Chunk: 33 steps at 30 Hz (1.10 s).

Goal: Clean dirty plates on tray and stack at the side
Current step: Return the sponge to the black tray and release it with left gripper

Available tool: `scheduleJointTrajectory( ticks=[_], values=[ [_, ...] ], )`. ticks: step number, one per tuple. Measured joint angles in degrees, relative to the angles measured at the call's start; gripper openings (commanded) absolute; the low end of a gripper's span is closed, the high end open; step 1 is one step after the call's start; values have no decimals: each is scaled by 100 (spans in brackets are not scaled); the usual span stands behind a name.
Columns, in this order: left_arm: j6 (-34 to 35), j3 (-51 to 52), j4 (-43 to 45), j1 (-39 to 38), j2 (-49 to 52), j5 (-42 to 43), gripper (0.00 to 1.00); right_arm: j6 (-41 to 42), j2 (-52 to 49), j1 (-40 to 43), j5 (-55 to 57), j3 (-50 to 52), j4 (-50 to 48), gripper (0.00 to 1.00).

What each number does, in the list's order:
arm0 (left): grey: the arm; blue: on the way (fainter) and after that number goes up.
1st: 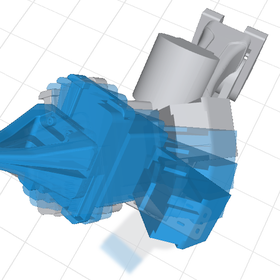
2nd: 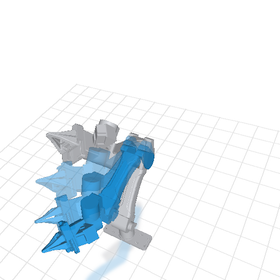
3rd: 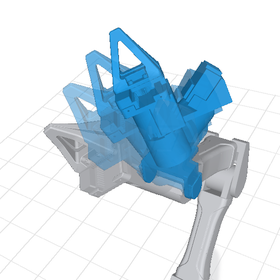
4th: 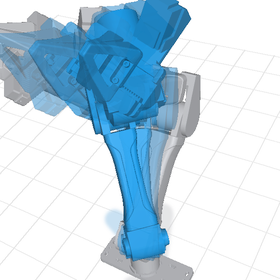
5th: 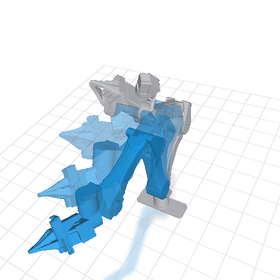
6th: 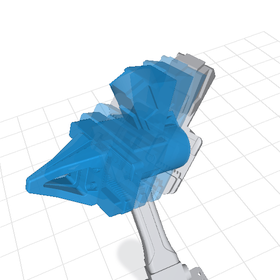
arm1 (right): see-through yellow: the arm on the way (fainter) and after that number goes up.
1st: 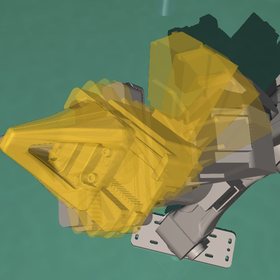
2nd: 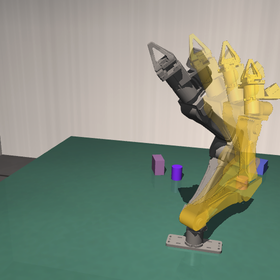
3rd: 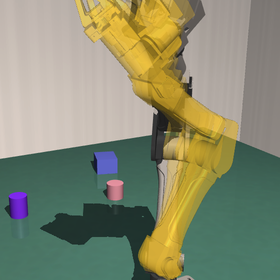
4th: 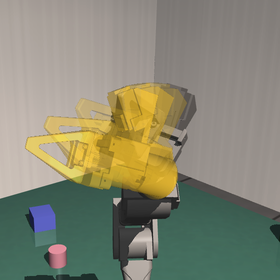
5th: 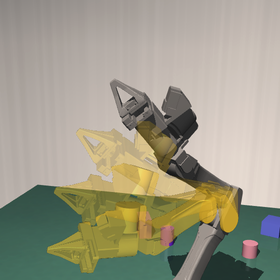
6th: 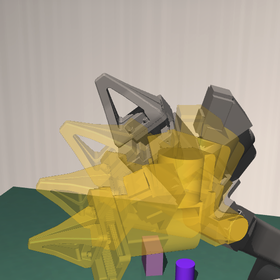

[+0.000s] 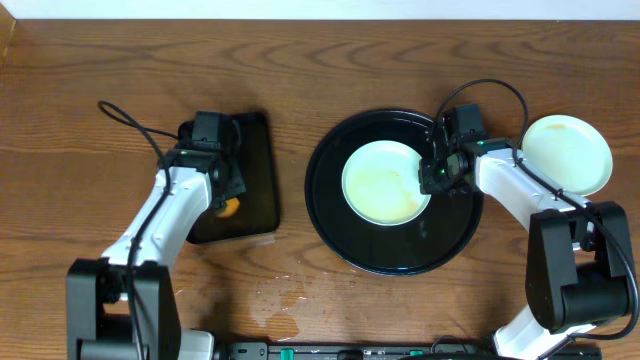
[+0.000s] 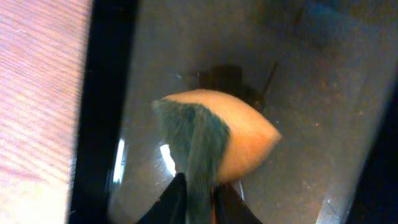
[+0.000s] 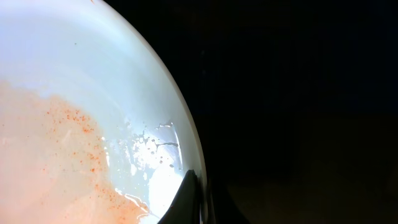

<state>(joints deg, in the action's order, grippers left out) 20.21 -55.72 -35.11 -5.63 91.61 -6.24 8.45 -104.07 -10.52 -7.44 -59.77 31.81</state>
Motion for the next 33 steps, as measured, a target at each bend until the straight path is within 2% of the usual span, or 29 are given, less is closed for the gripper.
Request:
scheduleJointTrajectory(
  ticks=[3,5,11,16,22,27,33],
  values=[
    [-61,-2,-79,-7,-11,157,72,-2,0,0,0,0,4,1],
    [-79,-15,-260,-7,-76,225,77,-46,9,0,0,-2,22,1],
    [-81,-122,-564,-7,-835,597,80,-197,367,-81,476,50,282,1],
    [-79,-302,-533,-4,-1582,765,84,-199,1373,-632,1414,66,367,1],
    [-79,-308,-546,-4,-1631,896,86,-114,1878,-1285,2253,66,533,2],
    [-79,-308,-555,-4,-1587,1222,90,-52,1626,-883,1923,66,555,26],
    [-79,-308,-560,-4,-1582,1381,90,-282,835,195,450,66,404,27]
  ],
)
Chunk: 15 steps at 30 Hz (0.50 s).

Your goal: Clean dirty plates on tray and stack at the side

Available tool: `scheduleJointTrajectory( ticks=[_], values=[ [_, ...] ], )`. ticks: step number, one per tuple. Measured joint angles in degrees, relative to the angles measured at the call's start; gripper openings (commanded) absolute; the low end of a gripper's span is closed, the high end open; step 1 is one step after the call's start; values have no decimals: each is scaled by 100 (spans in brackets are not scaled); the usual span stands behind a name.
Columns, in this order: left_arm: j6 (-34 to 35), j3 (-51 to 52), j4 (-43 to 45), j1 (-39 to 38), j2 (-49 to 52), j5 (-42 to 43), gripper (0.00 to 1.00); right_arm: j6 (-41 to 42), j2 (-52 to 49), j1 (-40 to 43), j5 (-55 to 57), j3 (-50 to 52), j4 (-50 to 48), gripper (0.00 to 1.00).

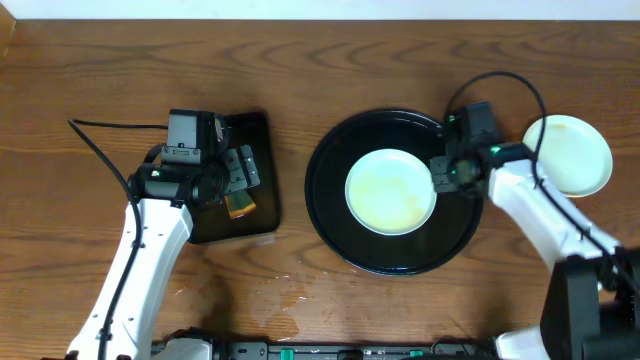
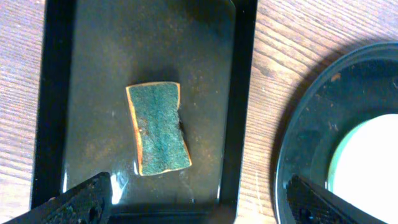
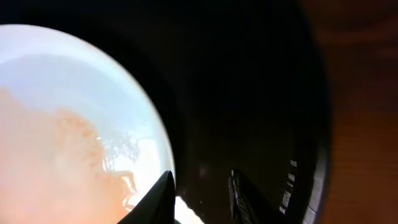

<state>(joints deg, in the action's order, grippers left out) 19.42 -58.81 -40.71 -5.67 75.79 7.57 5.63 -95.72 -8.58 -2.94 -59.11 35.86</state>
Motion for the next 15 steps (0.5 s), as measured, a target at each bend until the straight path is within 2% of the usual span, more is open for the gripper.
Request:
scheduleJointTrajectory(
  ticks=[7,8,12,15],
  values=[
    [0,0,2,0,4,22,91,-184,-599,522,-1329,0,-260,26],
    [0,0,2,0,7,24,91,-203,-656,522,-1436,0,-273,24],
    [0,0,0,0,9,26,91,-317,-949,492,-1794,0,-393,3],
    [0,0,0,0,9,24,91,-289,-1005,474,-1873,0,-439,1]
  ],
)
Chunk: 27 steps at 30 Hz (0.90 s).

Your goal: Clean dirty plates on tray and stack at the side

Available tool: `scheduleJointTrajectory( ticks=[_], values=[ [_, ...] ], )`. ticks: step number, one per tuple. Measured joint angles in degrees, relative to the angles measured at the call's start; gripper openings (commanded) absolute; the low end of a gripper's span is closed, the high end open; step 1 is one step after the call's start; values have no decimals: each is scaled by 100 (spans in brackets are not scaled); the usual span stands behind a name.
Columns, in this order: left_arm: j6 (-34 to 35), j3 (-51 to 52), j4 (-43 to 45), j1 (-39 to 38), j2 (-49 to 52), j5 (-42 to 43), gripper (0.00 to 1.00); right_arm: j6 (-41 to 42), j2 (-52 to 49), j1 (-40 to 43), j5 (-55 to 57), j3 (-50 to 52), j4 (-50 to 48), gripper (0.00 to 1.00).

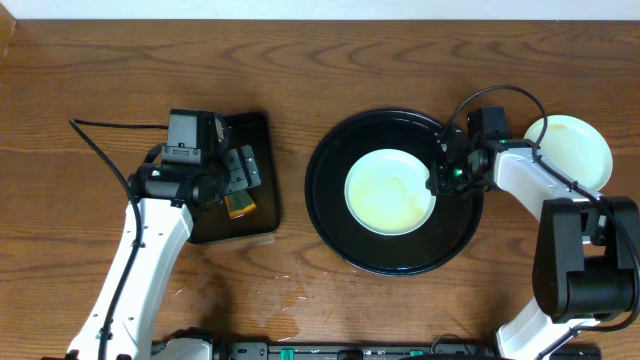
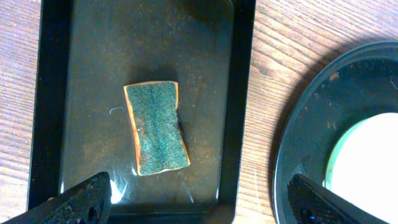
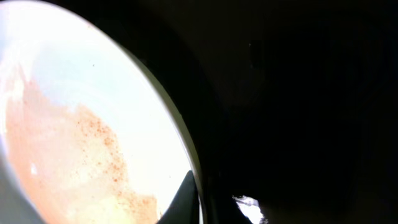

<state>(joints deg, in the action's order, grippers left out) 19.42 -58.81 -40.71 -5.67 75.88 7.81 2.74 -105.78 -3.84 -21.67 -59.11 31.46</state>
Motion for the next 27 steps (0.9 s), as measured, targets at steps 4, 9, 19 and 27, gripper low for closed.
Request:
scheduleJointTrajectory(
  ticks=[4,9,19,27],
  values=[
    [0,0,0,0,0,2,91,52,11,-26,61,-11,33,1],
    [0,0,0,0,2,0,91,74,293,-133,389,-111,291,1],
    [0,0,0,0,11,0,91,214,1799,-1436,2411,-415,385,4],
    [0,0,2,0,11,0,91,39,1008,-914,2028,-415,131,33]
  ],
)
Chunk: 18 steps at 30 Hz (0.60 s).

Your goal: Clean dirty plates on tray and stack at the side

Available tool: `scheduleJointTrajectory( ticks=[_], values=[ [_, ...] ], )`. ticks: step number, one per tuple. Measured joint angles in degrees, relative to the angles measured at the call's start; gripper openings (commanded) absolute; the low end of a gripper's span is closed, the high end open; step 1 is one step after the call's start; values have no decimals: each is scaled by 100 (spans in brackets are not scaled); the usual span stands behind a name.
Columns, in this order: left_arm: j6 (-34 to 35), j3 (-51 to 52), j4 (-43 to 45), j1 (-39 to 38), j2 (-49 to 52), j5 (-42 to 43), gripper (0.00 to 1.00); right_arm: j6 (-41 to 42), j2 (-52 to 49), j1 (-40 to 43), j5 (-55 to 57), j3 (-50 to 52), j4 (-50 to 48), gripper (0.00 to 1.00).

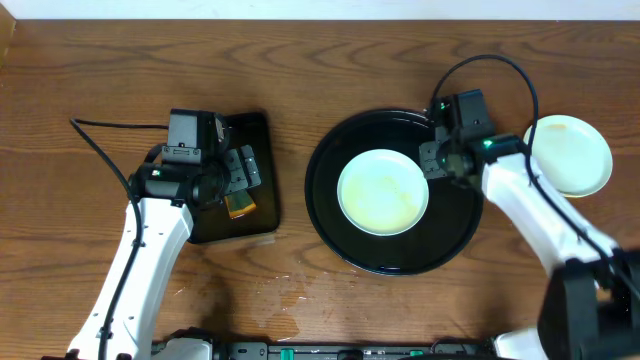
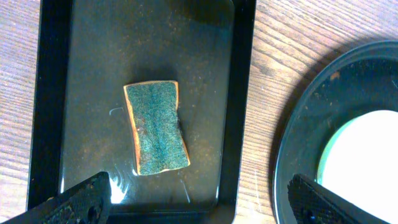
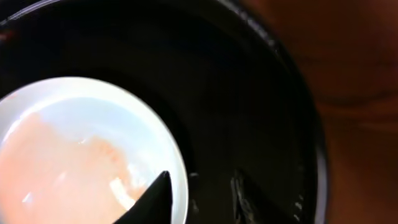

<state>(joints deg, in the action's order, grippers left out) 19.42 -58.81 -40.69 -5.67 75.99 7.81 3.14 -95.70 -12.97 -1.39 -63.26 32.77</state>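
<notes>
A white plate (image 1: 383,192) smeared with orange residue (image 3: 68,162) lies in the round black tray (image 1: 455,235). My right gripper (image 3: 202,196) hovers open over the plate's right rim, one finger above the plate and the other above bare tray; in the overhead view the right gripper (image 1: 432,160) is at the tray's upper right. A second white plate (image 1: 568,153) rests on the table to the right. The green and orange sponge (image 2: 155,137) lies flat in the rectangular black tray (image 2: 50,93). My left gripper (image 2: 199,202) is wide open above it, holding nothing.
A small patch of water (image 1: 285,290) glistens on the wooden table in front of the two trays. The rectangular tray's wet bottom (image 2: 118,193) shines. Cables run from both arms across the back of the table.
My right gripper was low and tight against the plate's right rim; now it is higher with its fingers apart. The plate lies slightly further left in the round tray. The left arm is unchanged.
First my left gripper was shut on the sponge in the rectangular tray and the right fingers were closed at the plate's rim. Then the left was raised and open, the sponge lying flat, the right open. The right was then low at the rim, and is now raised.
</notes>
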Motion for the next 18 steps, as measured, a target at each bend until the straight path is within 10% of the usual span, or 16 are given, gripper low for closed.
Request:
scheduleJointTrajectory(
  ticks=[18],
  values=[
    [0,0,-2,0,2,2,91,-221,-1405,570,-2304,4,-378,1]
  ],
)
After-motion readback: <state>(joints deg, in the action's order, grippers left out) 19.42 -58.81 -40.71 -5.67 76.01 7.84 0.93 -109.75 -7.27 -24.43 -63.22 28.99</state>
